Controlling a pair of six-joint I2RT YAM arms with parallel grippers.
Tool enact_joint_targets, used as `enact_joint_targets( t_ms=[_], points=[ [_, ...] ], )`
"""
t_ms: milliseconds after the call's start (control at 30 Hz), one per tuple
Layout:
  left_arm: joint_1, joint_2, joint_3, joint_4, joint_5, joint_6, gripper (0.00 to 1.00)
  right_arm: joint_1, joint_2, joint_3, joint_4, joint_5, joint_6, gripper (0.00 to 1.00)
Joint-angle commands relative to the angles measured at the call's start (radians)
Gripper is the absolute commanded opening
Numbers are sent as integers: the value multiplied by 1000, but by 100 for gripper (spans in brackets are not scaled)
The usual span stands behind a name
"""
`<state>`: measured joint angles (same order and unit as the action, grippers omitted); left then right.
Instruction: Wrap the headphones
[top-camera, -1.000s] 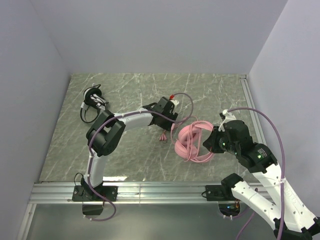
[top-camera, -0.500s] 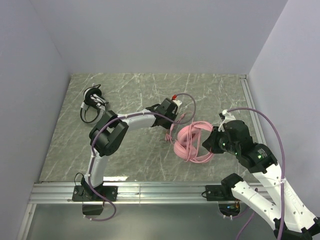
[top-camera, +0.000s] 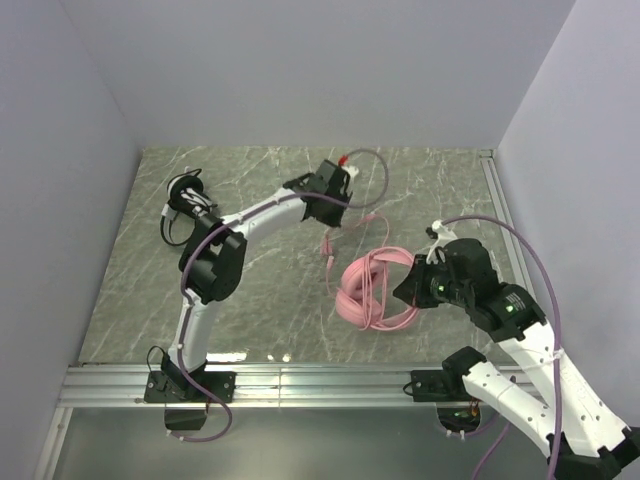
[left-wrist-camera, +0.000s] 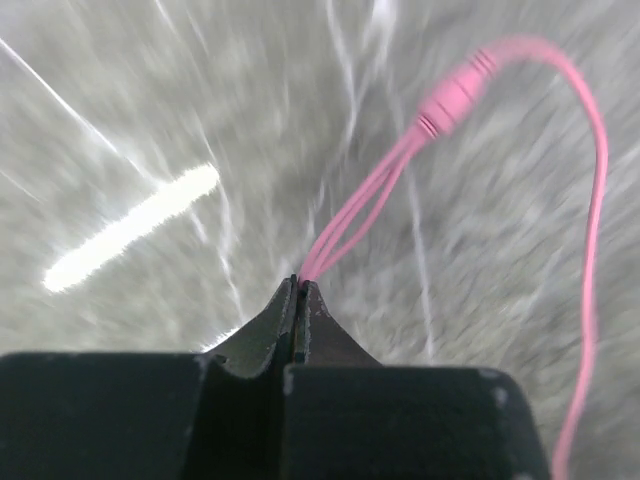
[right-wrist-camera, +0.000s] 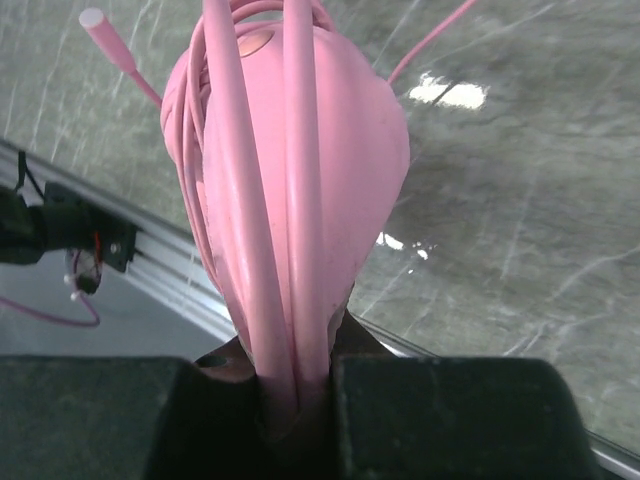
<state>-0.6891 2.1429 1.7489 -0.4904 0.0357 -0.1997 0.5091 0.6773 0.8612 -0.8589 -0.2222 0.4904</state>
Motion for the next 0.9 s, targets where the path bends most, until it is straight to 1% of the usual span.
enact_joint_targets(
  t_ms=[0, 67, 100, 167, 267, 333, 400, 533, 633, 667, 733, 767, 833, 867],
  points=[
    [17, -50, 141, -57, 62, 34, 0, 25, 7, -17, 149, -126, -16, 0],
    [29, -60, 150, -59, 110, 29, 0, 35, 8, -27, 158, -132, -22, 0],
    [36, -73, 144, -42, 180, 26, 0, 45, 8, -28, 167, -132, -26, 0],
    [51, -89, 138, -34, 226, 16, 0, 52, -4, -27, 172, -131, -32, 0],
    [59, -133, 141, -53, 219, 14, 0, 51, -25, -18, 190, -114, -52, 0],
    [63, -153, 147, -66, 225, 13, 0, 51, -54, -17, 216, -132, -65, 0],
    [63, -182, 162, -97, 249, 16, 0, 52, -93, -22, 290, -157, -88, 0],
    [60, -207, 195, -177, 291, 19, 0, 49, -125, 15, 368, -93, -118, 0],
    [56, -251, 146, -182, 290, 19, 0, 51, -124, 44, 408, -59, -147, 0],
    [54, -279, 111, -175, 290, 19, 0, 49, -121, 48, 431, -71, -151, 0],
    [54, -296, 90, -168, 291, 19, 0, 49, -108, 42, 474, -127, -141, 0],
    [54, -298, 99, -181, 293, 23, 0, 51, -102, 36, 529, -213, -116, 0],
    [54, -288, 133, -206, 288, 25, 0, 49, -76, 9, 590, -305, -72, 0],
    [54, -276, 176, -230, 290, 26, 0, 54, -62, 4, 625, -392, -34, 0]
  ],
)
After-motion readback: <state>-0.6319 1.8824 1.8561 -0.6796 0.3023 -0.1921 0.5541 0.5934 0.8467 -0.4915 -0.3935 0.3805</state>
